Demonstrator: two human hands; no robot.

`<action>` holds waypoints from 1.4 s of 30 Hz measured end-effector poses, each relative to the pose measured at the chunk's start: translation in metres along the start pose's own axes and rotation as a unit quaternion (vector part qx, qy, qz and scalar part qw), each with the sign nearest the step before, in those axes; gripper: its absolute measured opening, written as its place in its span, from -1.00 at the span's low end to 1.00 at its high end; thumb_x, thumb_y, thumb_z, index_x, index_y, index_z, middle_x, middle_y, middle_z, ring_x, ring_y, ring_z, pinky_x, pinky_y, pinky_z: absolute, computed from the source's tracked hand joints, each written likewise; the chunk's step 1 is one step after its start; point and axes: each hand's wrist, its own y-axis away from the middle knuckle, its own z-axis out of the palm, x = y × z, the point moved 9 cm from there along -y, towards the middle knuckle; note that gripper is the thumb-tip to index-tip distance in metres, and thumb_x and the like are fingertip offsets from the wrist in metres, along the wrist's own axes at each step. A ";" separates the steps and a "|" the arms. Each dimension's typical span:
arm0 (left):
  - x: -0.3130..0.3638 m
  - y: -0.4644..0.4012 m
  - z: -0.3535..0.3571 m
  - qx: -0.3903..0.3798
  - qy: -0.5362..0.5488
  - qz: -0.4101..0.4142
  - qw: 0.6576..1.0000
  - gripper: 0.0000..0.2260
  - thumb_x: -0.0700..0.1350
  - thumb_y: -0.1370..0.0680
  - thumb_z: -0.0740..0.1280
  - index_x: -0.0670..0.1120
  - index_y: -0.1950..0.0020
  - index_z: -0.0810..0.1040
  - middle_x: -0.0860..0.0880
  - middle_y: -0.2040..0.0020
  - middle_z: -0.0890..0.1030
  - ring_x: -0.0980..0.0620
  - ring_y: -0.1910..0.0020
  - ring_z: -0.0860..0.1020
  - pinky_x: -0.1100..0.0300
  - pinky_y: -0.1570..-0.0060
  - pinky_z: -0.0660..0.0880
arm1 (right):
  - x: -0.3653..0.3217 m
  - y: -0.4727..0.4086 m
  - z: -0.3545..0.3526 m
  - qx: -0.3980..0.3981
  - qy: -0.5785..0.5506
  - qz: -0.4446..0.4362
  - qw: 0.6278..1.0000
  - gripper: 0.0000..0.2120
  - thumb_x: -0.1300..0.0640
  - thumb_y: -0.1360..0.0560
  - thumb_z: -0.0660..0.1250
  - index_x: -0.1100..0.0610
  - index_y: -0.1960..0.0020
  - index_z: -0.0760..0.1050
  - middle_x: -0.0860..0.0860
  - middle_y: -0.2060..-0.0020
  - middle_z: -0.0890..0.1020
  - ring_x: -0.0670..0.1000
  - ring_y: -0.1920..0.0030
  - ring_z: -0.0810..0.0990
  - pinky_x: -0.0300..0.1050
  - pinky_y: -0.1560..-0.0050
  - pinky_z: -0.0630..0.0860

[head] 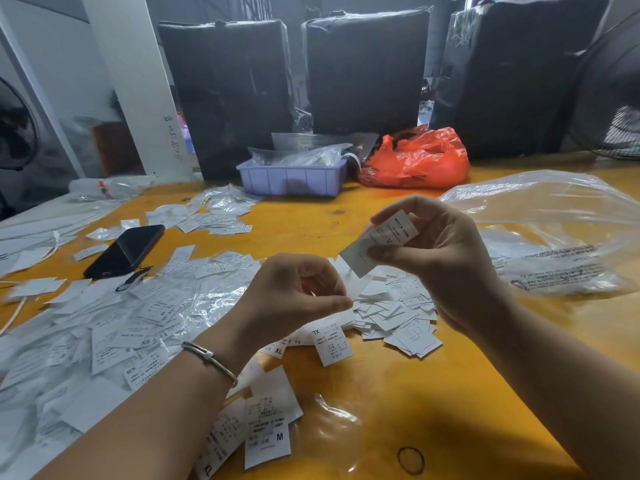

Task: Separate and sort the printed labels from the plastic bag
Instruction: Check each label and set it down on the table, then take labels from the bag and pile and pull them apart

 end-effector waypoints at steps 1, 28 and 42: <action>0.000 0.000 0.001 -0.003 0.006 -0.001 1.000 -0.90 -0.20 -0.36 0.56 -0.12 0.23 0.67 0.04 0.29 0.68 0.16 0.30 0.62 0.38 0.25 0.53 | 0.000 0.001 0.000 0.002 0.005 -0.002 1.000 -0.74 0.50 -0.31 0.42 0.27 0.08 0.53 0.08 0.26 0.63 -0.02 0.24 0.59 -0.16 0.19 0.61; -0.001 0.000 -0.004 0.005 0.030 -0.013 0.999 -0.80 -0.03 -0.29 0.53 -0.06 0.15 0.68 -0.04 0.23 0.68 0.02 0.23 0.64 -0.03 0.14 0.62 | -0.003 0.001 -0.002 0.006 0.054 -0.028 0.998 -0.71 0.45 -0.33 0.45 0.25 0.00 0.53 0.15 0.14 0.64 -0.02 0.15 0.61 -0.14 0.09 0.62; -0.004 0.000 -0.007 0.015 0.039 -0.017 0.999 -0.81 -0.03 -0.29 0.51 -0.06 0.16 0.68 -0.01 0.19 0.70 -0.01 0.19 0.66 0.04 0.13 0.63 | -0.009 0.005 0.008 -0.026 0.186 -0.061 0.980 -0.78 0.47 -0.33 0.45 0.30 0.06 0.57 0.14 0.17 0.67 0.01 0.15 0.67 -0.16 0.08 0.63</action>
